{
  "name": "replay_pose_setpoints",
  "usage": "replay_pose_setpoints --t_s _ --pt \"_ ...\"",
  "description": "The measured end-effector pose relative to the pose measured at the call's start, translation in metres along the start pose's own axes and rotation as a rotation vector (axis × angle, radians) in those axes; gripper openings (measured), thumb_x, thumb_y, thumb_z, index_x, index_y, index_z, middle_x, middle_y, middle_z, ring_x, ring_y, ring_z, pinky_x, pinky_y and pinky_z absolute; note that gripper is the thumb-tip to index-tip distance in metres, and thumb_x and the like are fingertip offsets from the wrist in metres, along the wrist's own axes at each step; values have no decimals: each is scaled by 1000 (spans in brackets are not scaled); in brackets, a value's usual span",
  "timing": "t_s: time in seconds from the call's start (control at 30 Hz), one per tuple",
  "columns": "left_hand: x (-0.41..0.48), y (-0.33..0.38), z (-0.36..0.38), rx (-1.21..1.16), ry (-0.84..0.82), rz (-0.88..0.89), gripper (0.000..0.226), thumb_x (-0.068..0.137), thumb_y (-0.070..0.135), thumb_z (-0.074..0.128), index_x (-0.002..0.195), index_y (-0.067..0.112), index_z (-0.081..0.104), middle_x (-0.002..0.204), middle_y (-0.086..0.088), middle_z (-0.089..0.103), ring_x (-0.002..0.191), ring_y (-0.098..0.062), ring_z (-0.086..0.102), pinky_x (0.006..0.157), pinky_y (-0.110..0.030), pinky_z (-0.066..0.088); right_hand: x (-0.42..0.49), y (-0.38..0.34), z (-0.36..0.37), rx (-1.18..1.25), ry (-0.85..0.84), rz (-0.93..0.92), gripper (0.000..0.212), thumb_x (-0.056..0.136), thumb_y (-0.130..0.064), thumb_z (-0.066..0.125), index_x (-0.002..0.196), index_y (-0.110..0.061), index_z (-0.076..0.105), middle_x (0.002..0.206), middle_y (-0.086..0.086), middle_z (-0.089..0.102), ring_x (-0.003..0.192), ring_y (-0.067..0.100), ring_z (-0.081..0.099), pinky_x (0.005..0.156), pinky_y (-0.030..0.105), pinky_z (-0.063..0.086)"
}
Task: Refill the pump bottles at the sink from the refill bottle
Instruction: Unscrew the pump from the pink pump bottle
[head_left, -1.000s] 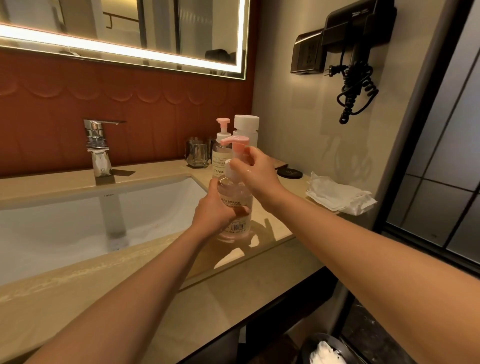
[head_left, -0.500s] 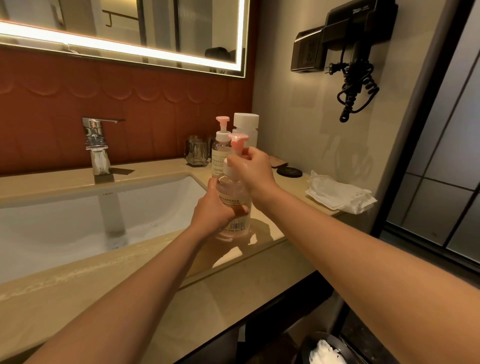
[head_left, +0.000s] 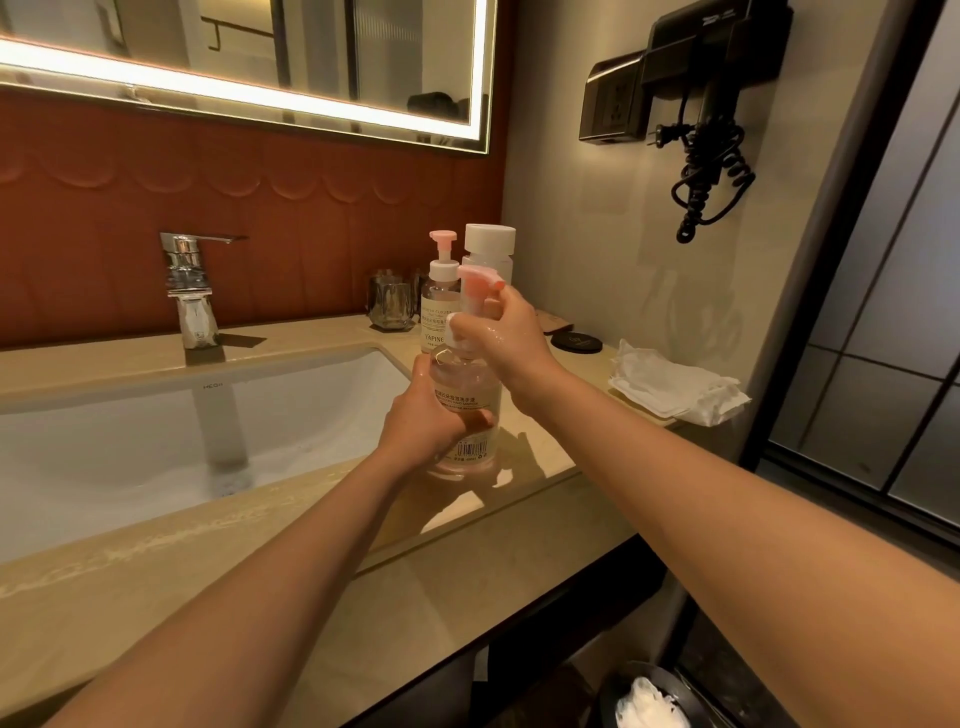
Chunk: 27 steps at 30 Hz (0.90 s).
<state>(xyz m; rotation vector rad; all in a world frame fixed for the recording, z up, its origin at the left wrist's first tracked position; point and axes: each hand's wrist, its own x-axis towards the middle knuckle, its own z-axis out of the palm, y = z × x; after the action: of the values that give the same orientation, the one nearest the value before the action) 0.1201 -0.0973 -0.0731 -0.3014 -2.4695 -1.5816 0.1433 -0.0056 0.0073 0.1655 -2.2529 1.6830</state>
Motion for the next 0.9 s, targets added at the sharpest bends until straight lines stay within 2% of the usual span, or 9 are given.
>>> replay_pose_setpoints --t_s 0.13,0.23,0.37,0.43,0.5,0.6,0.67,0.77,0.9 --pt "1 -1 0 14 3 5 90 66 27 82 136 25 26 131 -3 53 115 -26 55 95 -47 48 6 6 -2 -116 73 -26 64 77 -32 73 130 -16 40 134 6 38 121 22 42 98 40 43" --pt "2 -2 1 17 0 -2 90 68 25 81 138 25 25 133 -4 51 117 -26 54 93 -43 47 7 7 -5 -94 34 -16 60 78 -24 72 128 -16 40 132 5 44 117 21 46 88 32 43" --pt "2 -4 0 -1 -1 14 89 68 25 81 137 25 26 131 -4 54 114 -25 56 92 -42 48 4 2 -11 32 -73 -17 59 84 -10 64 135 -15 36 122 4 49 105 14 47 79 25 42" --pt "2 -5 0 1 -7 21 88 68 26 81 137 25 25 131 -3 53 114 -24 55 91 -40 48 4 3 -12 43 -105 5 62 85 -11 62 139 -15 32 120 4 50 106 15 48 85 31 43" --pt "3 -5 1 15 -1 18 90 67 28 82 137 26 25 131 -2 53 115 -24 55 92 -41 48 6 6 -8 20 -100 25 70 83 -17 66 142 -16 29 129 6 48 116 21 47 94 37 41" --pt "3 -6 2 31 8 21 91 67 28 82 137 26 25 132 -2 52 117 -24 54 94 -45 48 8 12 1 -113 15 -6 74 74 -30 77 134 -19 36 135 6 42 122 25 44 100 44 42" --pt "4 -6 2 32 3 23 90 67 28 82 136 26 25 131 -2 52 116 -24 55 94 -45 49 10 13 3 -135 71 -14 67 72 -29 78 127 -20 40 131 5 43 118 24 46 99 47 43" --pt "5 -7 1 26 -2 7 87 66 28 83 134 27 28 130 -1 54 115 -24 56 94 -44 49 8 14 0 -84 12 -20 65 78 -19 71 133 -19 37 131 5 47 117 24 49 99 45 44" --pt "5 -6 1 22 -3 11 84 67 30 82 133 28 29 128 0 55 112 -23 57 93 -43 49 4 11 -5 -33 -102 -67 65 87 -13 62 142 -18 28 137 8 44 123 24 45 93 34 38"
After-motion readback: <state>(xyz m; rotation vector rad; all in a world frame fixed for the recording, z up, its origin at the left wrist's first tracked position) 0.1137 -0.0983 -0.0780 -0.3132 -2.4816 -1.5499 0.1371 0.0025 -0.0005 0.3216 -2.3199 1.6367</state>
